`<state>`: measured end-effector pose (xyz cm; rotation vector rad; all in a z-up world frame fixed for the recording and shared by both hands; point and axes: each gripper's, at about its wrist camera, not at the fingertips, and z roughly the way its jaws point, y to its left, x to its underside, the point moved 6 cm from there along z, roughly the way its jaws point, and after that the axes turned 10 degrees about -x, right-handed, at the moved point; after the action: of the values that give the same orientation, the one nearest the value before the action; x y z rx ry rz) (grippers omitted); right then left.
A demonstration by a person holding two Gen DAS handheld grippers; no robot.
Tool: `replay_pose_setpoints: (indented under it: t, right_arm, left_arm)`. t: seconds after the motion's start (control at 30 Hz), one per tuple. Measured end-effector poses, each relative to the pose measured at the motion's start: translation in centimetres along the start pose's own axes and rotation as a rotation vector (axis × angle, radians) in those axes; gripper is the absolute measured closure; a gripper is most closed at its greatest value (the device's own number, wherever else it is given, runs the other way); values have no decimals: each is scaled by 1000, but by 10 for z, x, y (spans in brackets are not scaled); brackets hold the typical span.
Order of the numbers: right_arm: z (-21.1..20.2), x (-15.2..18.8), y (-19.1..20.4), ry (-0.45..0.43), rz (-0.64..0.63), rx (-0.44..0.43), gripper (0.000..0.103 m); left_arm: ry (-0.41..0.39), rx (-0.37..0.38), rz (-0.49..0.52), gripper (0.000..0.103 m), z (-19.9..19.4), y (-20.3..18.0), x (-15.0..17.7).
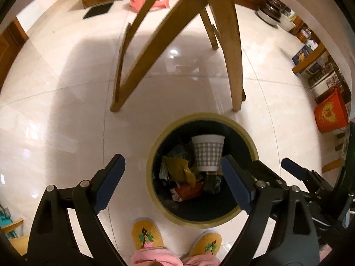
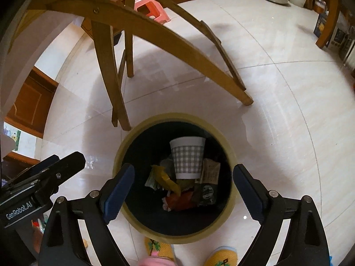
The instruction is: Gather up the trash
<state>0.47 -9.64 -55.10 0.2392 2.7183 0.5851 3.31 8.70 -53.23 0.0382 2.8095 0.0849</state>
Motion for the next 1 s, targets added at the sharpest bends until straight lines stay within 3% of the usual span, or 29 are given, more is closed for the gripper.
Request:
replay_pose_setpoints:
  t: [0.37,1.0]
  right_arm:
    - [-58,-15,24,-59,-24,11,11]
    - [-245,-84,110,-156,-90,-22,11]
  left_arm:
    - [-72,-42,-27,16,-67,9,-19]
    - [-136,-83,-35,16,-249,16,-77]
